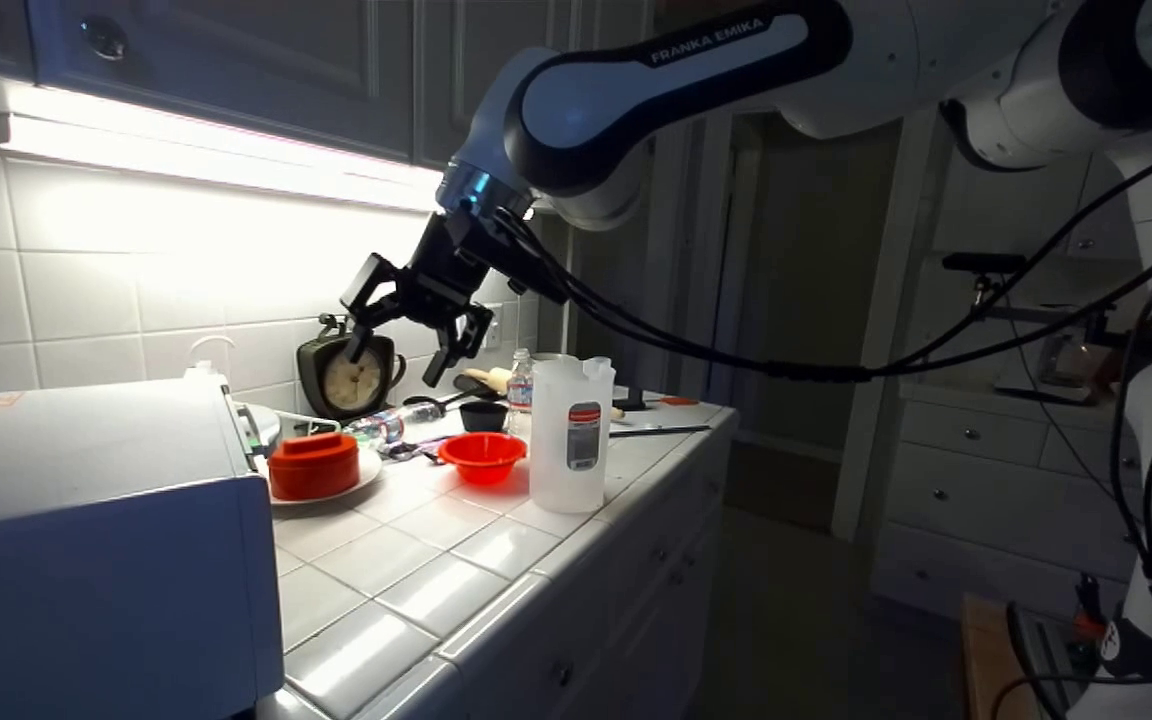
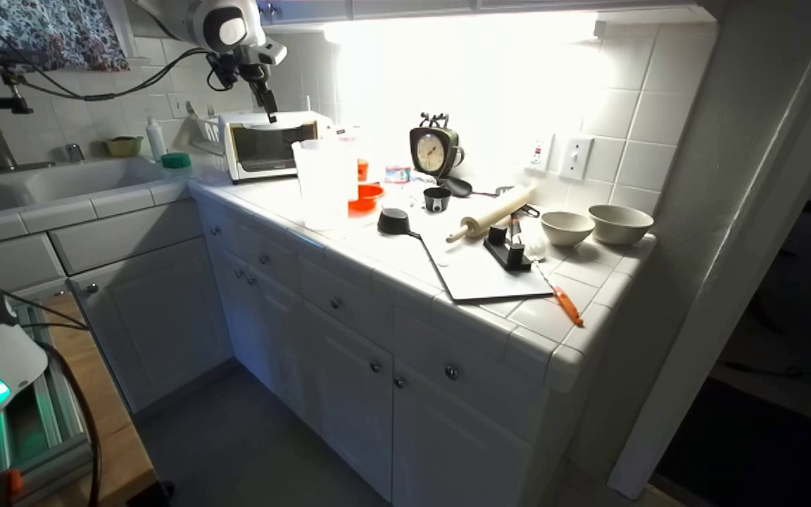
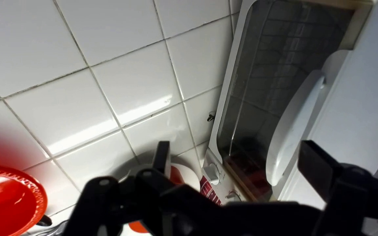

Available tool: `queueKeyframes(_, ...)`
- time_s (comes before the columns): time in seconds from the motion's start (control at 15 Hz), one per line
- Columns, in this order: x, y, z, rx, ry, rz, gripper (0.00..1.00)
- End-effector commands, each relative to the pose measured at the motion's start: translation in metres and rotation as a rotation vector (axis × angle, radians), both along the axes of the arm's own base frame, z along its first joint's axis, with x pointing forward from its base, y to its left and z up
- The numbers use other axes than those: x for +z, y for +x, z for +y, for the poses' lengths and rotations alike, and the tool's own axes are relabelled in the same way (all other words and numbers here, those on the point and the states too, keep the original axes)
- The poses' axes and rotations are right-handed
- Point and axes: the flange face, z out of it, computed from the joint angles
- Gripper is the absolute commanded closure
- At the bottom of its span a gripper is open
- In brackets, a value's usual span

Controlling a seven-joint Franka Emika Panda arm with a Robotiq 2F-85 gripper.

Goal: Move the jar to the right and open the oven

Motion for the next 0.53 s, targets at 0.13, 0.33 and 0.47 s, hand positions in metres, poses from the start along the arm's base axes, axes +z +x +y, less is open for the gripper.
queueKeyframes(0.13,-0.014,0.013,0.035,0.023,0.016,0.039,0.0)
queueKeyframes(0.33,-0.023,0.014,0.049,0.066,0.01,0.024,0.0)
queueKeyframes(0.47,-0.028,0.015,0.057,0.075,0.009,0.017,0.0)
